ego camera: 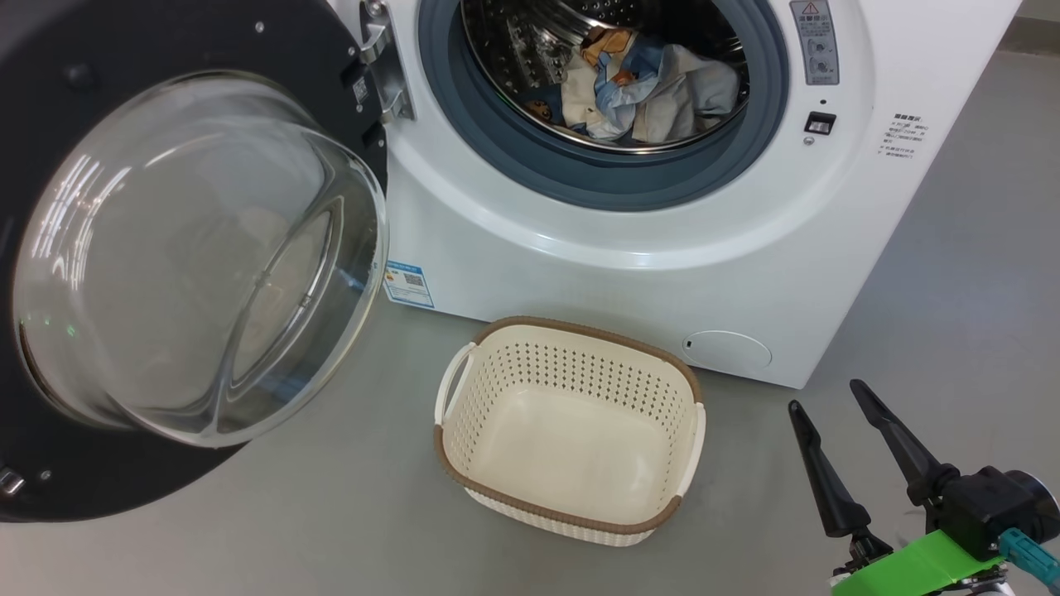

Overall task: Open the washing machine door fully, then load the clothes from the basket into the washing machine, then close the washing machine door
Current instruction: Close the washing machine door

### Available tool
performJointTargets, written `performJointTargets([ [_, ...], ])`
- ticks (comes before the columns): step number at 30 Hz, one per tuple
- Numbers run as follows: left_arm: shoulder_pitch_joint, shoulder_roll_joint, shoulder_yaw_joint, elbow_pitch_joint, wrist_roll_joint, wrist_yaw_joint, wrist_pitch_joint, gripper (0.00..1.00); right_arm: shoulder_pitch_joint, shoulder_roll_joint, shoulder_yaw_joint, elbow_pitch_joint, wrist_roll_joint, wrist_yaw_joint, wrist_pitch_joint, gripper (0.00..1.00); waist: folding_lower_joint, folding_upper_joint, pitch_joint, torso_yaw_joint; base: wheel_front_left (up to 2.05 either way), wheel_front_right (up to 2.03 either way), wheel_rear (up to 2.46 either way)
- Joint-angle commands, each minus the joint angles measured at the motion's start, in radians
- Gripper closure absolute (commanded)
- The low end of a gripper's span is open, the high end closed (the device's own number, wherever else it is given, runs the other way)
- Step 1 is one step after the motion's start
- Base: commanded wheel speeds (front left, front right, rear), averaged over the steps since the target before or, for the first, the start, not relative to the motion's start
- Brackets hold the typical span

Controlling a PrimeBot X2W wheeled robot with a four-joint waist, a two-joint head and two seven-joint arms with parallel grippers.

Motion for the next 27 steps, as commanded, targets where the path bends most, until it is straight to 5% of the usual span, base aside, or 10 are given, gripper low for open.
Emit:
performJointTargets([
  [1, 0.014, 0.049, 0.0, -0.031, -0.001, 0.006, 0.018, 1.0, -0.009, -0.009, 0.024, -0.022, -0.004, 0.002, -0.005, 0.0, 0.0, 0.0, 0.0, 0.0, 0.0, 0.0, 0.0],
  [27, 0.105, -0.015, -0.072, -0.229, -0.022, 0.061, 0.194, 1.0, -0.006, 0.015, 0.019, -0.024, -0.005, 0.002, -0.005, 0.0, 0.0, 0.0, -0.012, 0.002, 0.0, 0.0, 0.0],
])
